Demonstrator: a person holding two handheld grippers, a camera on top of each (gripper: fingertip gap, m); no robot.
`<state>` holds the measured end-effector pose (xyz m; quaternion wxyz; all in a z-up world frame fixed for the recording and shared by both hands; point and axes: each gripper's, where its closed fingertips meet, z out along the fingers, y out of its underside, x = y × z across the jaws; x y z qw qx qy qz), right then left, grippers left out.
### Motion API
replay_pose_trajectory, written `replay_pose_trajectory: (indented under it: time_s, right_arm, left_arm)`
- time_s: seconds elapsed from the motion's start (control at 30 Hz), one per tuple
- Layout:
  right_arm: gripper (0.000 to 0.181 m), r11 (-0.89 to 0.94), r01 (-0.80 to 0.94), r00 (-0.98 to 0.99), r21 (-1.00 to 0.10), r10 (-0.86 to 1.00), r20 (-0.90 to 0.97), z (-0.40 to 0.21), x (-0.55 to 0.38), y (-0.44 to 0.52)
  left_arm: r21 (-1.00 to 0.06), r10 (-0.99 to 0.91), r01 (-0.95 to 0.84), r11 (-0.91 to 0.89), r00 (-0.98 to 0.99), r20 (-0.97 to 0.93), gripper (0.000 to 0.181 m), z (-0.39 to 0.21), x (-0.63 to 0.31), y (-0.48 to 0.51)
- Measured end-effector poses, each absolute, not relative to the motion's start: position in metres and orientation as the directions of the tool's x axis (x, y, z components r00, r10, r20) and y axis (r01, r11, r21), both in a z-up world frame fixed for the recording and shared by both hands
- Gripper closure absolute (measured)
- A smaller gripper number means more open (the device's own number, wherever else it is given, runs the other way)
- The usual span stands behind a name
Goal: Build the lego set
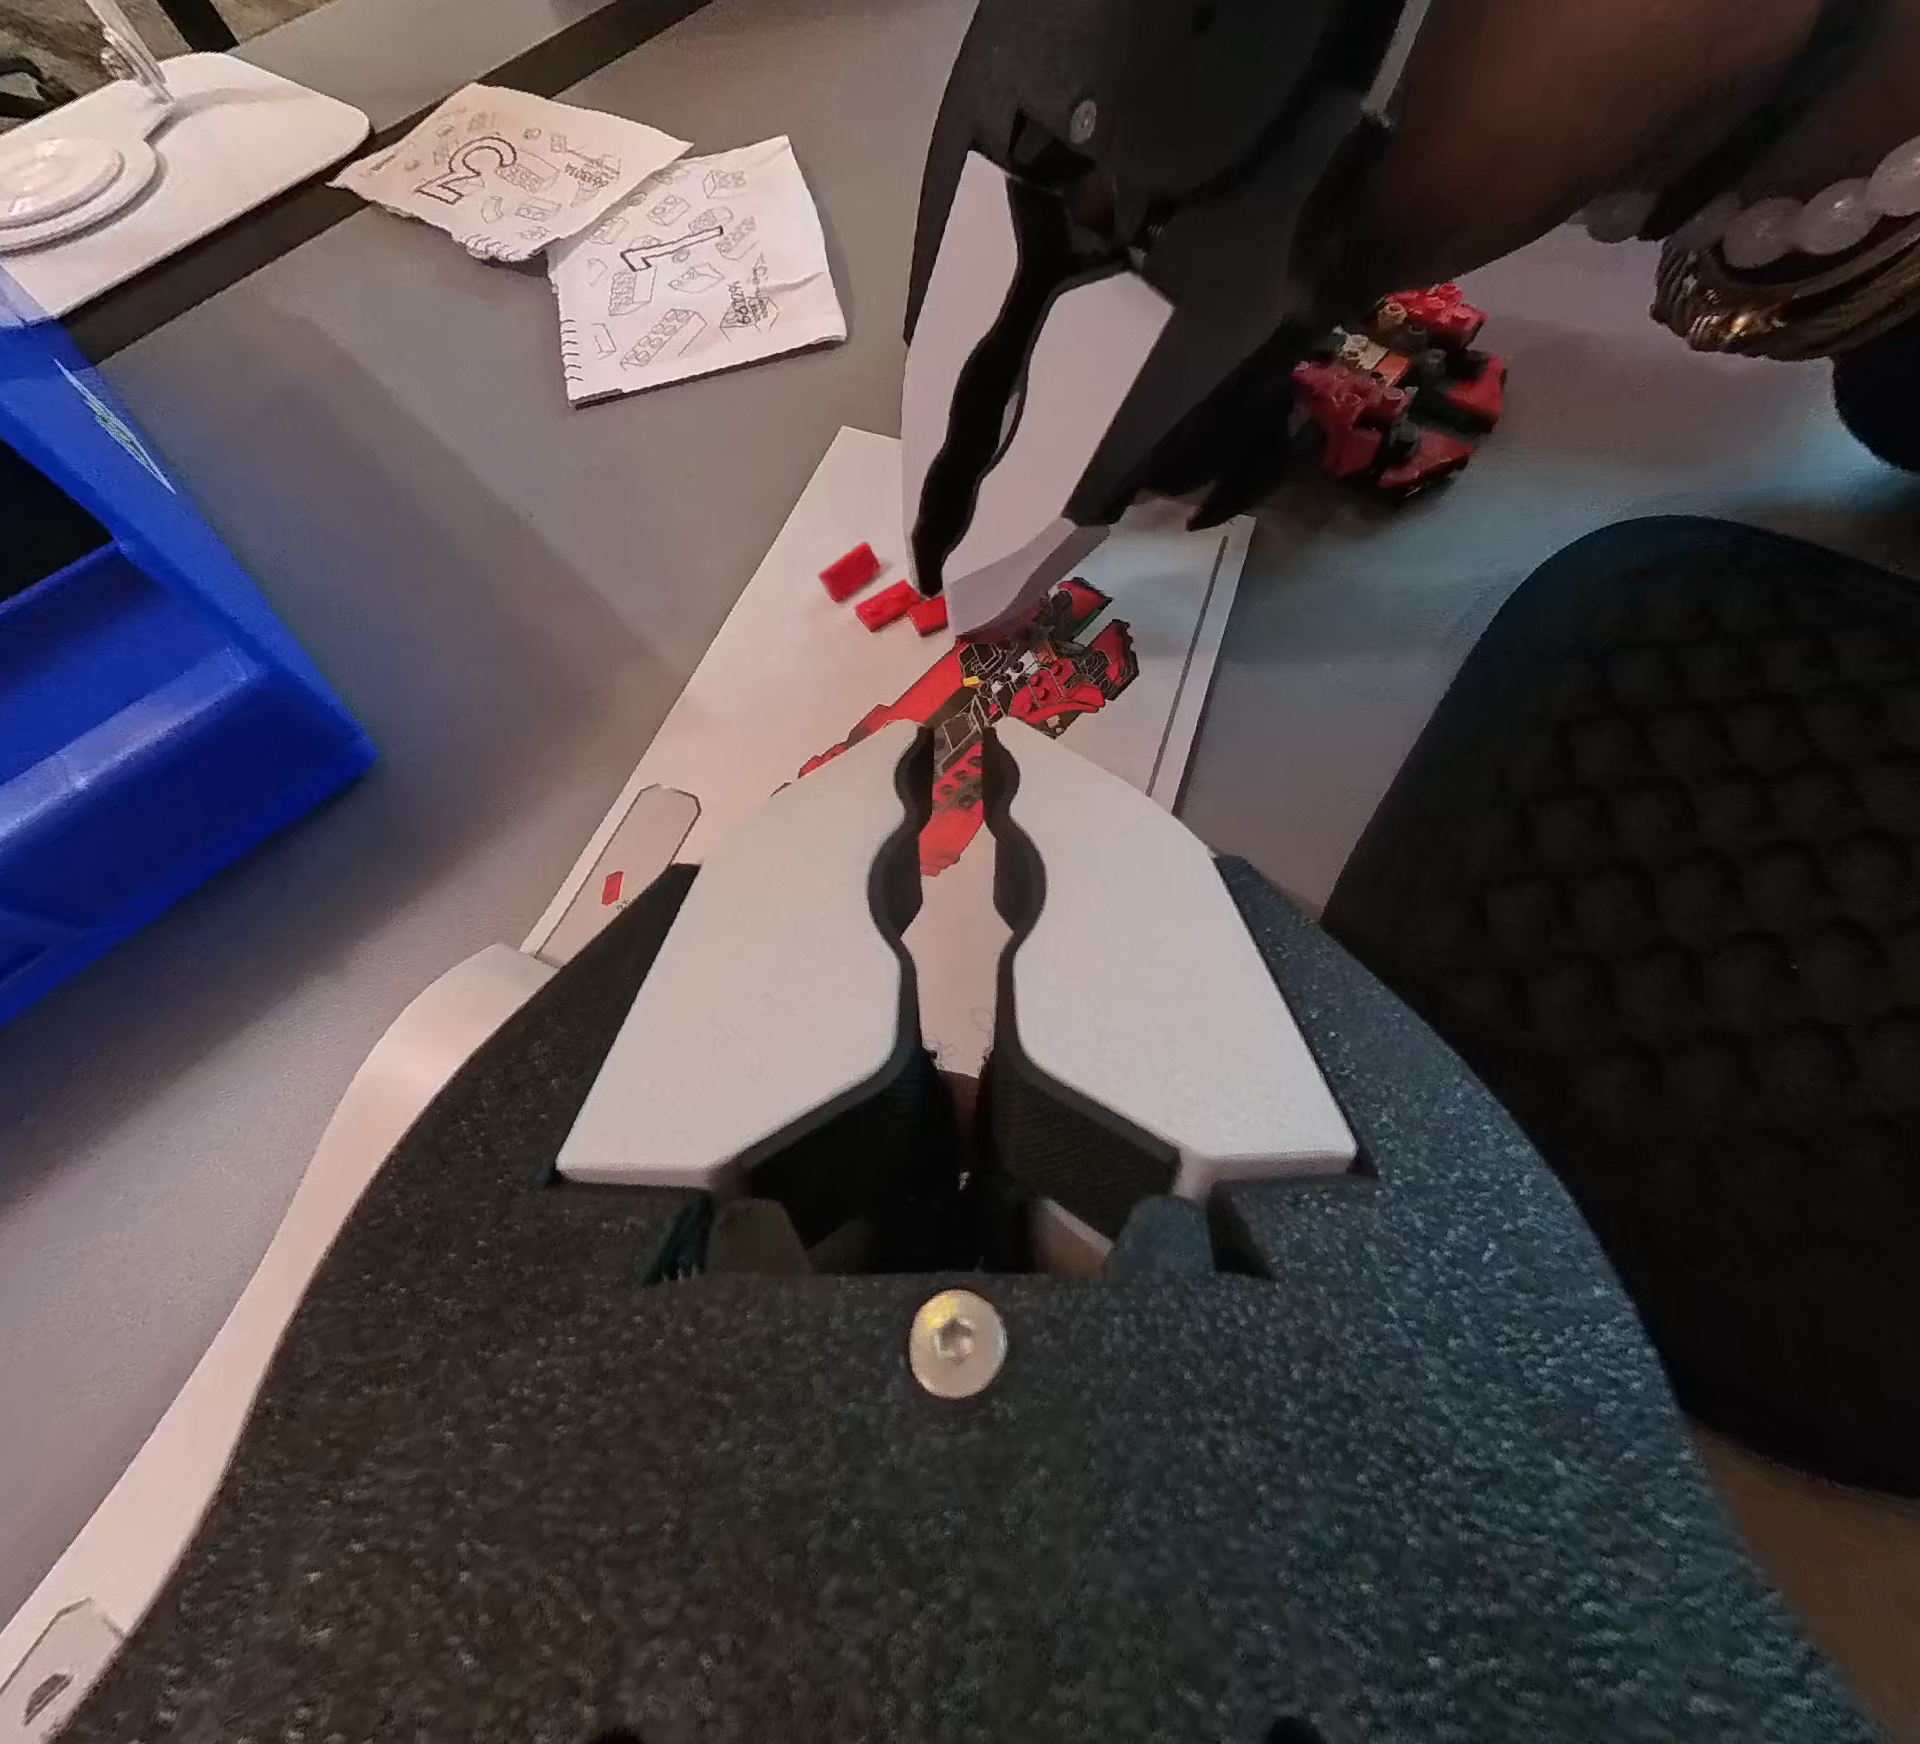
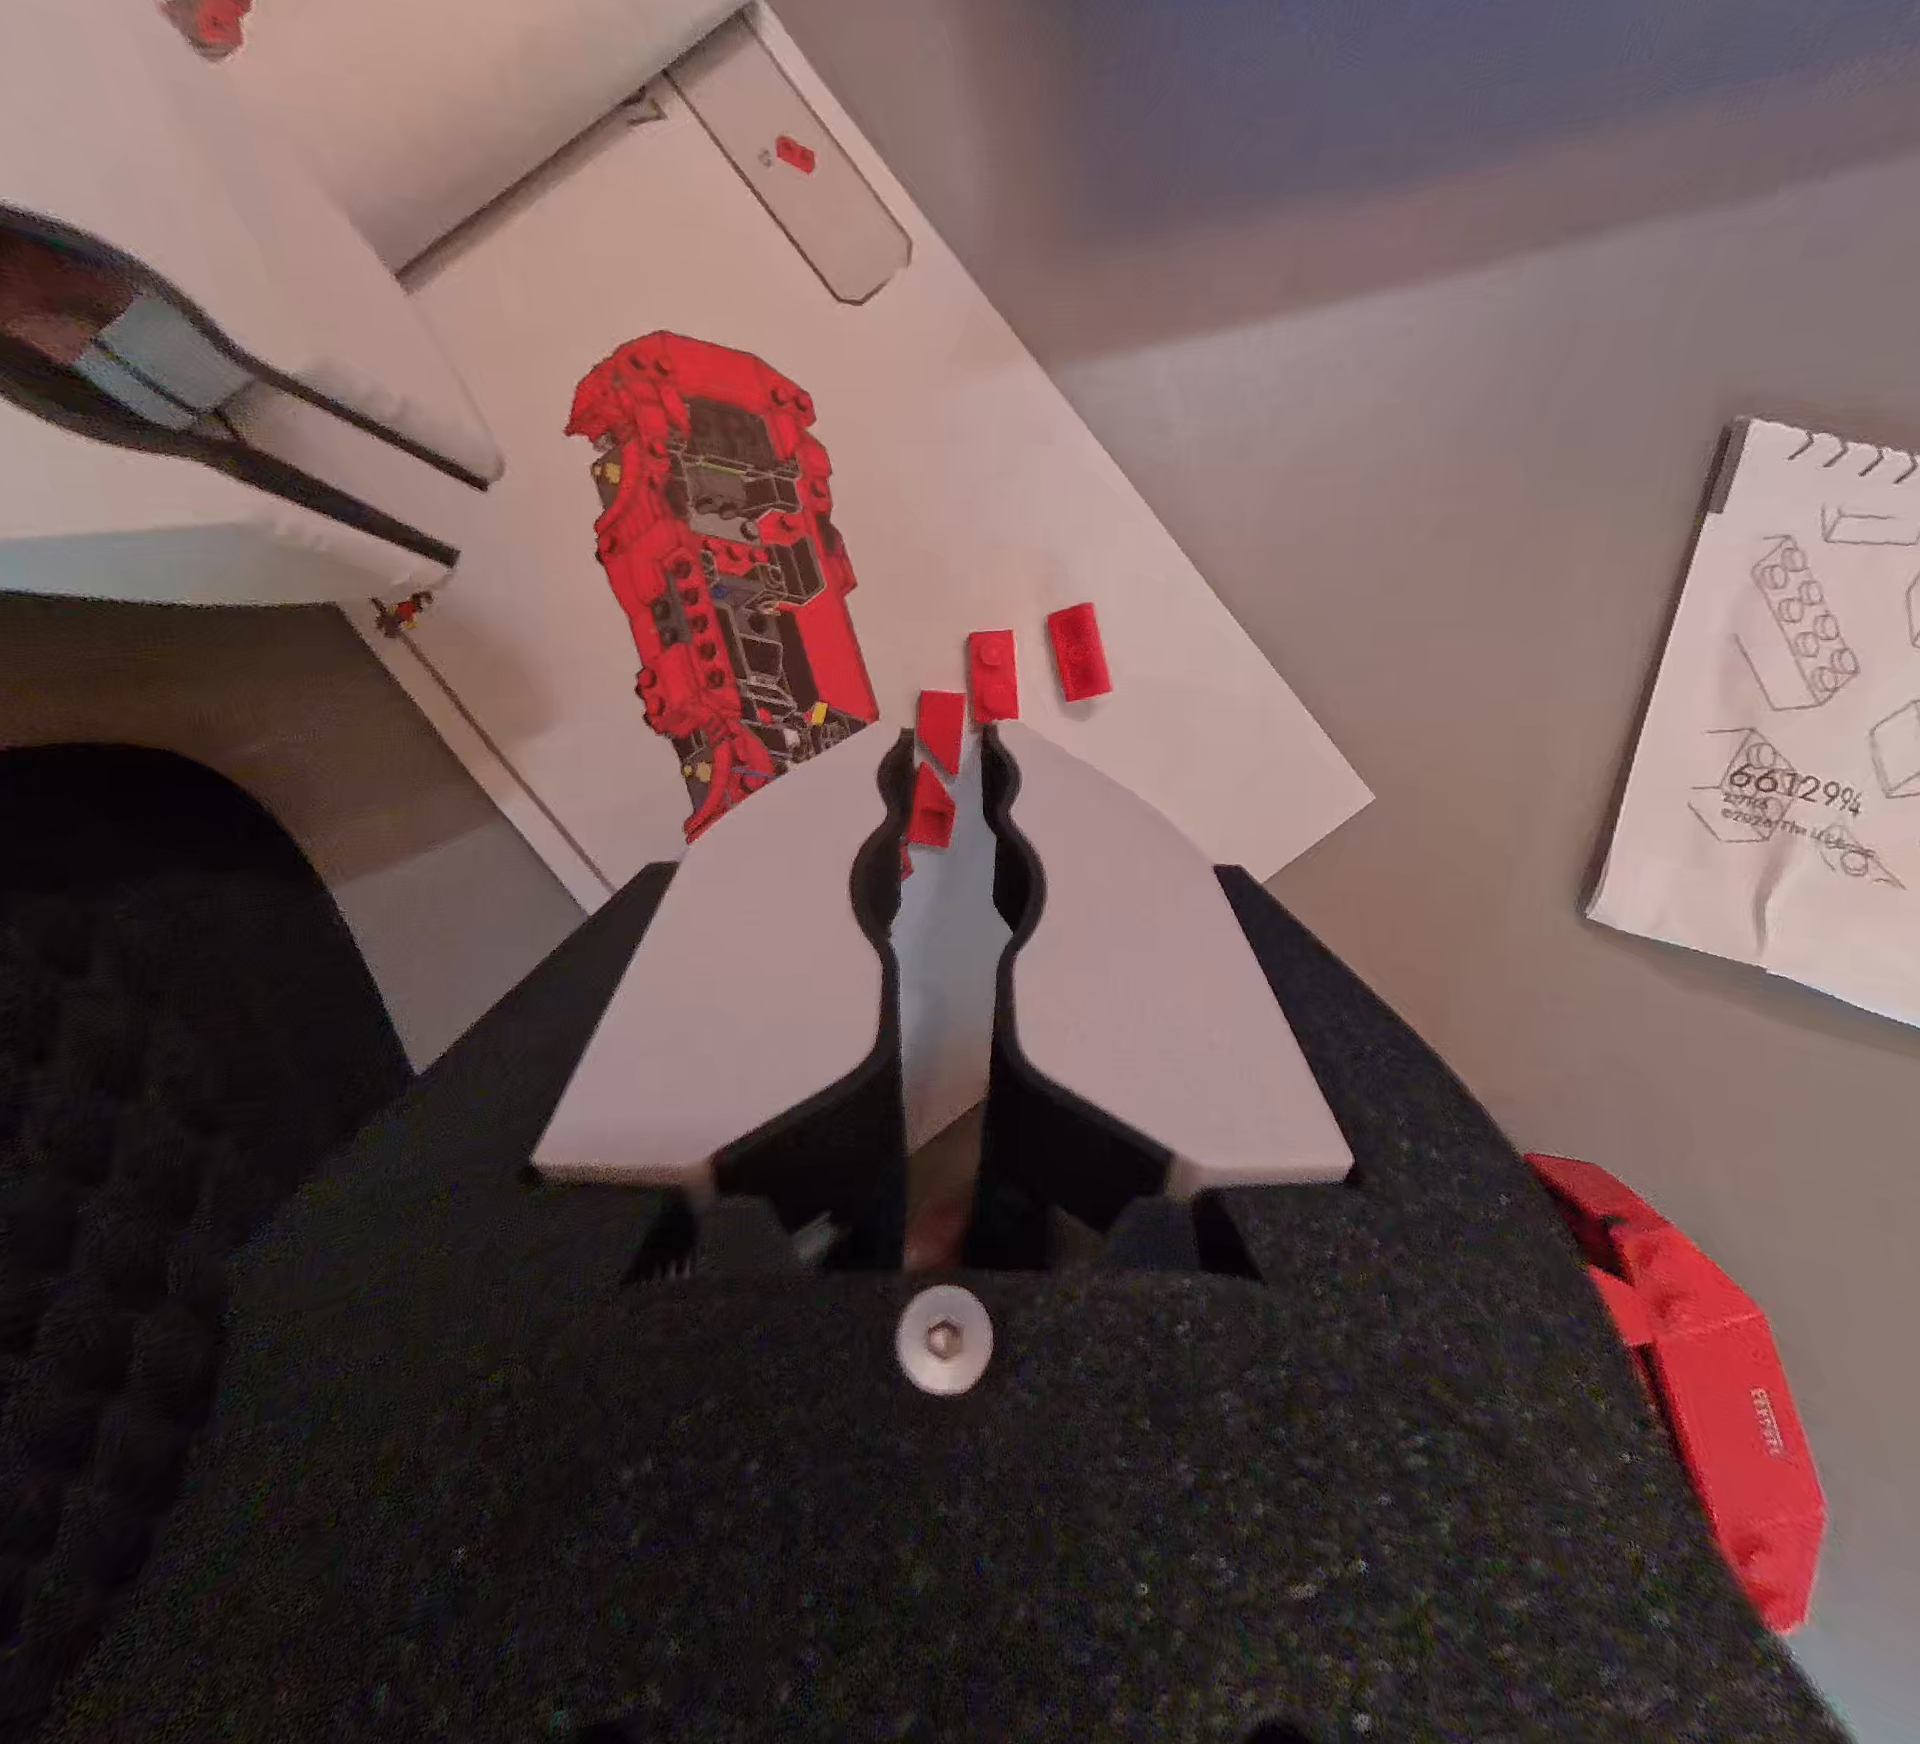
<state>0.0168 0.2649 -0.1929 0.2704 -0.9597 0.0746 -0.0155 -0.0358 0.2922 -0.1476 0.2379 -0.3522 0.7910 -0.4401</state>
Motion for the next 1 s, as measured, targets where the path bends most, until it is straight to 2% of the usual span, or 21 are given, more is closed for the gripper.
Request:
replay_pose_trajectory:
  time_s: [0.23, 0.33, 0.43, 0.57, 0.8, 1.0]
  right_arm:
    - [0.174, -0.852, -0.053, 0.995, -0.520, -0.087, 0.041, -0.192, 0.017, 0.267]
    - [0.174, -0.810, 0.004, 0.996, -0.587, -0.048, 0.074, -0.171, 0.016, 0.258]
    - [0.174, -0.769, 0.114, 0.984, -0.629, 0.002, 0.176, -0.136, 0.020, 0.222]
    - [0.174, -0.762, 0.234, 0.968, -0.604, 0.129, 0.213, -0.115, 0.008, 0.159]
    - [0.173, -0.725, 0.293, 0.951, -0.623, 0.153, 0.269, -0.131, -0.014, 0.141]
    - [0.174, -0.636, 0.389, 0.918, -0.666, 0.212, 0.334, -0.129, -0.029, 0.143]
  left_arm:
    - [-0.866, -0.763, -0.342, 0.364, -0.643, -0.067, 0.173, -0.147, -0.035, 0.292]
    - [-0.867, -0.763, -0.339, 0.365, -0.642, -0.071, 0.173, -0.145, -0.035, 0.291]
    - [-0.873, -0.755, -0.330, 0.358, -0.653, -0.063, 0.173, -0.142, -0.035, 0.285]
    - [-0.879, -0.709, -0.321, 0.353, -0.704, -0.028, 0.173, -0.137, -0.036, 0.261]
    - [-0.865, -0.571, -0.451, 0.219, -0.779, 0.261, 0.174, -0.130, -0.039, 0.188]
    - [-0.837, -0.511, -0.533, 0.126, -0.758, 0.406, 0.175, -0.130, -0.036, 0.158]
